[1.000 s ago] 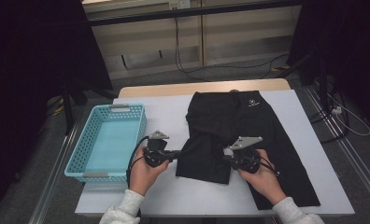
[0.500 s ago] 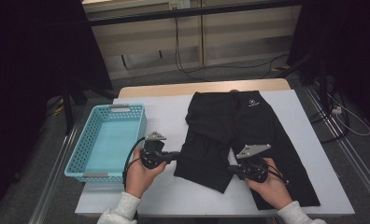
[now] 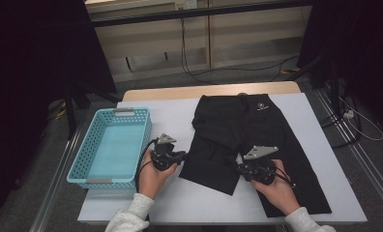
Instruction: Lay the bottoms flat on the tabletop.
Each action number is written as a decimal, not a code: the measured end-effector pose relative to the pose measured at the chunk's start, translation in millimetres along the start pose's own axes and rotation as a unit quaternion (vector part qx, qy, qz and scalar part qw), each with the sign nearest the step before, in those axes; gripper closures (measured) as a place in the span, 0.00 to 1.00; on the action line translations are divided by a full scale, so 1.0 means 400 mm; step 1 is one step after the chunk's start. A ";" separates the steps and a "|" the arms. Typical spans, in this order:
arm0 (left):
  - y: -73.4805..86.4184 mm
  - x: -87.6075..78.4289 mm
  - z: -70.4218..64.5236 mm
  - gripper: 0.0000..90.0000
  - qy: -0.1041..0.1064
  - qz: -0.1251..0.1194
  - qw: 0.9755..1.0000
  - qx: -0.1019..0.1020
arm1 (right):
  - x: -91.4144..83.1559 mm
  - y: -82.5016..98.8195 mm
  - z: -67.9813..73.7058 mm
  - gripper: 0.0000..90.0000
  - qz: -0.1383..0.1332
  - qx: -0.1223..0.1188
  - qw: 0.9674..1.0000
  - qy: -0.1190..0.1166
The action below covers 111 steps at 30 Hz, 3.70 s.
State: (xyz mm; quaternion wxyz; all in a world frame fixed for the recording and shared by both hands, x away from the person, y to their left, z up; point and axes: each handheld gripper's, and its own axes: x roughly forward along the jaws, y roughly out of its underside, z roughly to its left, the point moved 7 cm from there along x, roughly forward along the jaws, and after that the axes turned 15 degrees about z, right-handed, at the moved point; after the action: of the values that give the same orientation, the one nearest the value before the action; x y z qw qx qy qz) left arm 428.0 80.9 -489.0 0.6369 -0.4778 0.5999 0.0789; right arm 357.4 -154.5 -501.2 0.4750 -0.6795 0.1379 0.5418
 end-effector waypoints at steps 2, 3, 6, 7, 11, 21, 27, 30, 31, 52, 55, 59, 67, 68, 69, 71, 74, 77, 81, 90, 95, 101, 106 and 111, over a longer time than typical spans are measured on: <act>0.006 0.013 0.007 0.68 -0.010 0.004 1.000 0.008 | -0.010 -0.010 0.002 0.74 -0.013 0.009 1.000 0.003; 0.008 0.017 0.010 0.64 -0.015 0.006 1.000 0.012 | -0.015 -0.018 0.004 0.70 -0.023 0.011 1.000 0.006; 0.006 0.016 0.014 0.51 -0.014 -0.002 1.000 0.013 | -0.022 -0.037 0.022 0.57 -0.035 0.001 0.999 0.010; 0.006 0.015 0.015 0.48 -0.015 -0.003 1.000 0.012 | -0.020 -0.041 0.032 0.55 -0.037 -0.010 0.999 0.006; 0.017 0.004 0.014 0.42 -0.013 0.004 1.000 0.007 | -0.008 -0.046 0.056 0.47 -0.032 -0.034 0.999 0.003; 0.038 0.013 -0.006 0.58 0.002 0.033 0.999 0.012 | -0.024 -0.048 0.067 0.41 -0.053 -0.046 0.998 -0.006; 0.042 0.013 -0.022 0.85 0.009 0.057 0.998 0.008 | -0.011 -0.056 0.103 0.41 -0.048 -0.064 0.996 -0.025; 0.044 0.013 -0.025 0.97 0.026 0.064 0.998 0.000 | -0.008 -0.058 0.120 0.42 -0.046 -0.077 0.995 -0.030; 0.045 0.012 -0.029 0.98 0.039 0.072 0.997 -0.005 | -0.002 -0.060 0.135 0.42 -0.045 -0.083 0.995 -0.041; 0.024 -0.031 -0.053 0.99 0.068 0.066 0.995 -0.016 | 0.052 -0.057 0.228 0.47 -0.008 -0.141 0.988 -0.069; 0.021 -0.041 -0.052 0.99 0.070 0.061 0.996 -0.015 | 0.062 -0.058 0.225 0.49 -0.014 -0.130 0.989 -0.073; 0.020 -0.045 -0.052 0.99 0.076 0.057 0.995 -0.021 | 0.061 -0.060 0.226 0.59 -0.009 -0.126 0.990 -0.067; 0.017 -0.057 -0.060 0.99 0.083 0.058 0.995 -0.019 | 0.057 -0.060 0.215 0.99 -0.009 -0.122 0.990 -0.070; 0.018 -0.058 -0.060 0.99 0.083 0.061 0.995 -0.018 | 0.057 -0.060 0.215 0.99 -0.011 -0.124 0.990 -0.070; 0.018 -0.058 -0.061 0.99 0.083 0.061 0.995 -0.017 | 0.056 -0.059 0.215 0.99 -0.011 -0.128 0.989 -0.071; 0.018 -0.061 -0.065 0.99 0.082 0.062 0.995 -0.012 | 0.054 -0.056 0.213 1.00 -0.012 -0.128 0.988 -0.081; 0.017 -0.067 -0.074 0.99 0.083 0.064 0.994 -0.007 | 0.047 -0.047 0.215 1.00 -0.006 -0.129 0.987 -0.101; 0.019 -0.067 -0.078 0.99 0.087 0.068 0.994 -0.007 | 0.040 -0.038 0.222 1.00 0.000 -0.137 0.985 -0.108; 0.024 -0.063 -0.072 0.98 0.086 0.071 0.994 -0.012 | 0.028 -0.023 0.236 1.00 0.006 -0.155 0.981 -0.120; 0.004 -0.042 -0.018 0.59 0.033 0.019 0.999 -0.021 | 0.020 -0.007 0.241 1.00 0.009 -0.168 0.977 -0.131; 0.007 0.002 0.012 0.54 0.012 0.020 0.999 -0.026 | 0.019 -0.004 0.241 1.00 0.008 -0.169 0.977 -0.132; 0.002 0.035 0.010 0.61 0.011 0.021 1.000 -0.007 | 0.019 -0.004 0.240 1.00 0.006 -0.168 0.977 -0.131; -0.001 0.042 -0.001 0.78 0.019 0.025 1.000 -0.004 | 0.020 -0.005 0.240 1.00 0.005 -0.165 0.977 -0.132; -0.004 0.042 -0.007 0.98 0.014 0.040 0.999 -0.009 | 0.019 -0.006 0.243 1.00 0.005 -0.166 0.977 -0.132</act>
State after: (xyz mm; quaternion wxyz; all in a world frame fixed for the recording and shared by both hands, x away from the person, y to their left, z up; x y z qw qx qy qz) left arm 431.6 70.4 -501.8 0.6203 -0.4599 0.6269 0.1031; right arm 303.0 -73.5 -502.9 0.3664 -0.6707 -0.0144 0.6447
